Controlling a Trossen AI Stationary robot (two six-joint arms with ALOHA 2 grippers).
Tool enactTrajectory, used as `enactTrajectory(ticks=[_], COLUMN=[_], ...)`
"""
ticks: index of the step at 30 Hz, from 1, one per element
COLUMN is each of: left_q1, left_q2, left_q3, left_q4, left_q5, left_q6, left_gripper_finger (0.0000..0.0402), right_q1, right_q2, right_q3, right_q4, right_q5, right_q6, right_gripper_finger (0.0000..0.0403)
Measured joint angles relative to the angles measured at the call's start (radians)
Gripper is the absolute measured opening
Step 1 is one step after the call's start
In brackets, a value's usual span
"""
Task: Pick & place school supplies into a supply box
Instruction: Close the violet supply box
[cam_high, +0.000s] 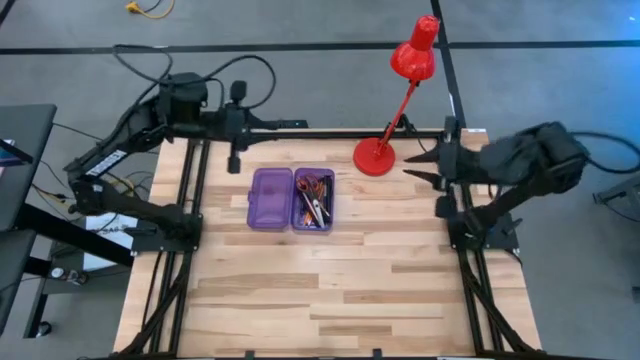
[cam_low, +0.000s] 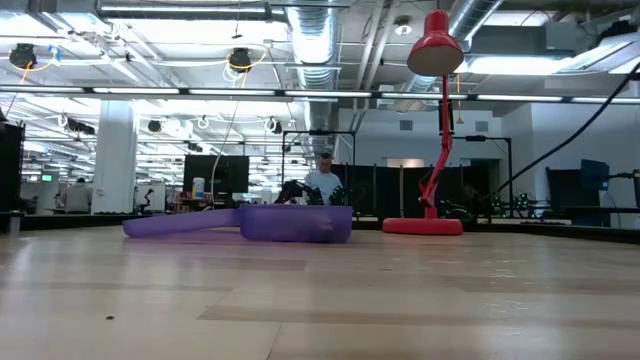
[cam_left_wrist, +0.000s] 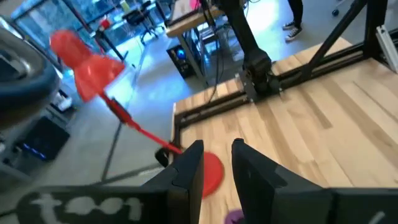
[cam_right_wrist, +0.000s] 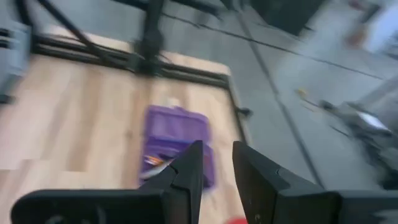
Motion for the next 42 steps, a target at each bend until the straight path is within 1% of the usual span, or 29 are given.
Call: enactTrajectory(ticks=[2, 4, 9, 12, 16, 18, 23, 27, 29, 31, 33, 35, 40, 42], left_q1=[0.051, 0.086, 0.122, 0.131, 0.138, 0.141, 0.141, 0.14, 0.14, 0.14, 0.14, 0.141, 0.14, 0.14], left_q2=[-0.043, -0.082, -0.194, -0.265, -0.367, -0.413, -0.51, -0.559, -0.58, -0.599, -0.606, -0.606, -0.59, -0.581], left_q3=[-0.07, -0.148, -0.353, -0.482, -0.634, -0.701, -0.815, -0.88, -0.918, -0.955, -0.998, -1.045, -1.157, -1.196], left_q4=[0.008, 0.026, 0.069, 0.145, 0.288, 0.354, 0.45, 0.445, 0.429, 0.388, 0.364, 0.35, 0.366, 0.376], left_q5=[0.047, 0.075, 0.139, 0.175, 0.193, 0.19, 0.183, 0.183, 0.177, 0.122, 0.03, -0.036, -0.174, -0.22], left_q6=[-0.013, -0.036, -0.057, -0.058, -0.071, -0.084, -0.116, -0.167, -0.19, -0.201, -0.223, -0.245, -0.315, -0.355], left_gripper_finger=[0.0073, 0.0073, 0.0073, 0.0073, 0.0073, 0.0073, 0.0073, 0.0073, 0.0073, 0.0073, 0.0073, 0.0073, 0.0073, 0.0073], right_q1=[-0.041, -0.067, -0.117, -0.165, -0.246, -0.301, -0.436, -0.51, -0.534, -0.557, -0.577, -0.594, -0.628, -0.64], right_q2=[-0.019, -0.022, -0.005, -0.003, -0.008, -0.006, -0.019, -0.015, -0.017, -0.016, -0.016, -0.017, 0.001, 0.025], right_q3=[0.0, 0.0, 0.0, -0.005, -0.096, -0.156, -0.319, -0.475, -0.551, -0.624, -0.688, -0.748, -0.902, -0.952], right_q4=[0.035, 0.066, 0.136, 0.198, 0.362, 0.425, 0.583, 0.758, 0.859, 0.935, 0.992, 1.042, 1.154, 1.246], right_q5=[-0.104, -0.186, -0.362, -0.481, -0.718, -0.793, -0.879, -0.965, -0.968, -0.967, -0.965, -0.964, -0.963, -0.962], right_q6=[-0.052, -0.104, -0.234, -0.292, -0.391, -0.408, -0.389, -0.364, -0.345, -0.324, -0.294, -0.261, -0.19, -0.169], right_gripper_finger=[0.0082, 0.0082, 0.0082, 0.0082, 0.0082, 0.0082, 0.0082, 0.0082, 0.0082, 0.0082, 0.0082, 0.0082, 0.0082, 0.0082])
